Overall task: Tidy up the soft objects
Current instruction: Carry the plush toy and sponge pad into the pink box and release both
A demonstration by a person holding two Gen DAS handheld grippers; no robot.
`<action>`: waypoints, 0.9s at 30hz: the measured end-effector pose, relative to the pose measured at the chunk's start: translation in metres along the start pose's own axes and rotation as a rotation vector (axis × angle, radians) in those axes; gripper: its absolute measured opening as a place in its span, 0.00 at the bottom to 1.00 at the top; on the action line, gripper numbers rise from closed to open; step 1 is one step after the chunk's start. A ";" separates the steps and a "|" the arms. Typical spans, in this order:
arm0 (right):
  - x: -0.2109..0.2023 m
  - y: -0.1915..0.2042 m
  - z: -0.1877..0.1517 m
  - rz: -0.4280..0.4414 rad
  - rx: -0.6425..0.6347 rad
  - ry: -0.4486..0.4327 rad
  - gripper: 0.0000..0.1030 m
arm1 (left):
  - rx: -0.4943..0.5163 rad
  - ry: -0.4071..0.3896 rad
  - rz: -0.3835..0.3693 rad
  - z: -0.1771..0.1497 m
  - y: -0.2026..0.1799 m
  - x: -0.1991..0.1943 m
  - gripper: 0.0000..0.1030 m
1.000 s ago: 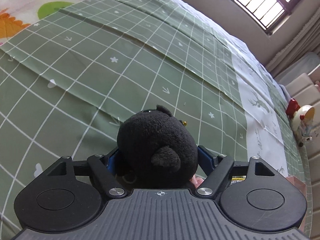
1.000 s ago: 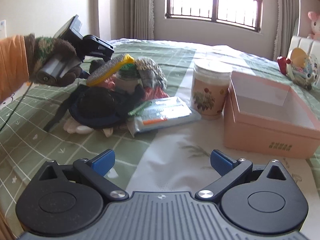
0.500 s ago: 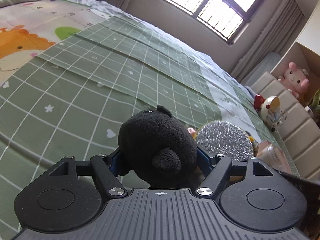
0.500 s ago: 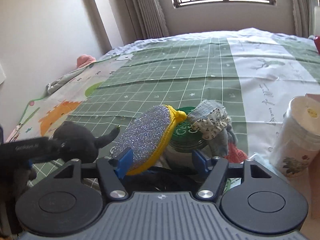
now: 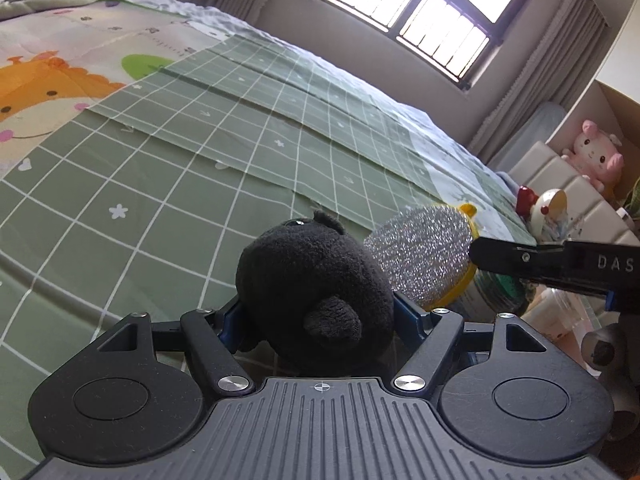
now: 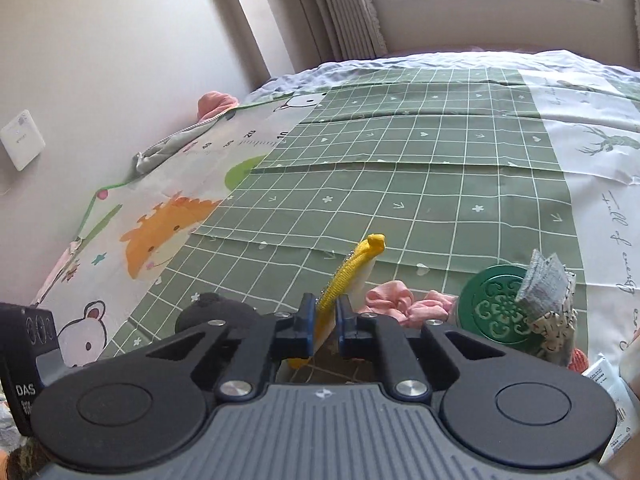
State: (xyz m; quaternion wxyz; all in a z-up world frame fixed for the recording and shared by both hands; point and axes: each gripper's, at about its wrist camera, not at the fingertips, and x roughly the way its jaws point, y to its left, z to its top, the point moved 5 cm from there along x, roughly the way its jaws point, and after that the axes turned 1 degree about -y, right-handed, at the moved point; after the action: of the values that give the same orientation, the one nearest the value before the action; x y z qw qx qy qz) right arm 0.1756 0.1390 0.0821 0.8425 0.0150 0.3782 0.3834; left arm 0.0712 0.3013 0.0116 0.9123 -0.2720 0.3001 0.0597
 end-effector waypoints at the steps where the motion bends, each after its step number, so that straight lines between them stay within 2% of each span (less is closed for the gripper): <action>1: 0.006 0.002 0.001 -0.012 -0.002 0.003 0.21 | 0.003 0.005 0.002 -0.001 0.000 0.002 0.75; 3: 0.022 0.003 0.001 -0.024 0.005 0.031 0.28 | 0.003 0.010 0.008 -0.004 0.002 0.006 0.75; 6: 0.044 -0.001 -0.001 -0.041 0.053 0.086 0.28 | 0.011 0.002 0.010 -0.006 0.002 0.007 0.75; 8: 0.050 -0.004 0.000 -0.062 0.067 0.075 0.28 | 0.020 -0.001 0.013 -0.006 0.001 0.007 0.76; 10: 0.051 -0.004 0.001 -0.078 0.034 0.084 0.16 | 0.033 -0.005 0.016 -0.006 -0.001 0.005 0.75; 12: 0.042 -0.003 0.003 -0.068 0.000 0.080 0.14 | 0.041 -0.008 0.018 -0.005 -0.003 0.003 0.75; 17: -0.011 -0.002 0.024 -0.048 -0.041 0.008 0.14 | 0.067 -0.040 0.021 0.008 -0.021 -0.010 0.75; 22: -0.092 -0.022 0.041 -0.064 -0.075 -0.095 0.14 | 0.140 -0.091 -0.002 0.026 -0.068 -0.031 0.75; 24: -0.127 -0.038 0.044 -0.090 -0.084 -0.144 0.14 | 0.172 -0.111 -0.034 0.033 -0.097 -0.038 0.75; 27: -0.180 -0.072 0.046 -0.154 -0.087 -0.215 0.14 | 0.212 -0.126 -0.125 0.043 -0.154 -0.041 0.75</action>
State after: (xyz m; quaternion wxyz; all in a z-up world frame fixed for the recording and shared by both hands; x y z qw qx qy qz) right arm 0.1757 -0.0185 0.2050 0.9049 -0.0097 0.2686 0.3301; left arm 0.1024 0.1960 0.1355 0.9550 -0.1878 0.2292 -0.0125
